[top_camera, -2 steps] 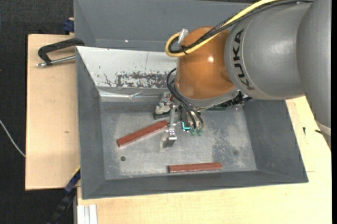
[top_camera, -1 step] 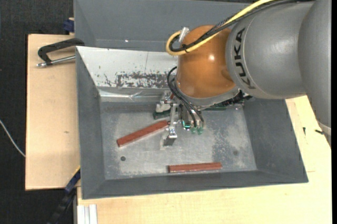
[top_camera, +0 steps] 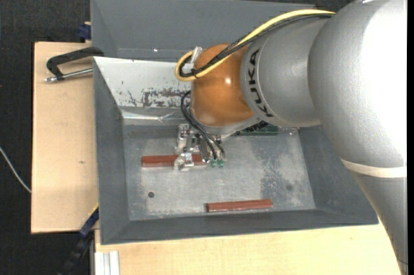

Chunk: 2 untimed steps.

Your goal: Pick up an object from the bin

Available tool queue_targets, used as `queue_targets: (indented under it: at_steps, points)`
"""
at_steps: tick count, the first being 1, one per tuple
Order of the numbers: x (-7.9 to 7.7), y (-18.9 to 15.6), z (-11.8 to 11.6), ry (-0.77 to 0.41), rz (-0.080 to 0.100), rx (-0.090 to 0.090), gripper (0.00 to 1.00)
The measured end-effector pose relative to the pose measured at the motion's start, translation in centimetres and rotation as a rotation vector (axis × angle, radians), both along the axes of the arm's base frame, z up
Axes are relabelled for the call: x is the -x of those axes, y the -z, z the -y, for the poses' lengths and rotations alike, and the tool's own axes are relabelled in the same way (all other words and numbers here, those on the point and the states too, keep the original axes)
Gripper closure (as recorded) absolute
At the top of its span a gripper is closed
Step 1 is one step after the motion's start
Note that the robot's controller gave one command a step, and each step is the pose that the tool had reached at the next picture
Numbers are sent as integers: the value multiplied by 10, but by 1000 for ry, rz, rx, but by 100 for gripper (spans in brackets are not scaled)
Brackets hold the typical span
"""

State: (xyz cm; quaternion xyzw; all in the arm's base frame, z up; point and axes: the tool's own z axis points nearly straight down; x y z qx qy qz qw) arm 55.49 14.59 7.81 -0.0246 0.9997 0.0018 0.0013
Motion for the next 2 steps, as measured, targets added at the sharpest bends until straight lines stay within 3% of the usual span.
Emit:
queue_targets:
  at_steps: [1,2]
  points:
    - [0,0,0,0,0,0,100]
    - [-37,-146,7,-47,5,2,100]
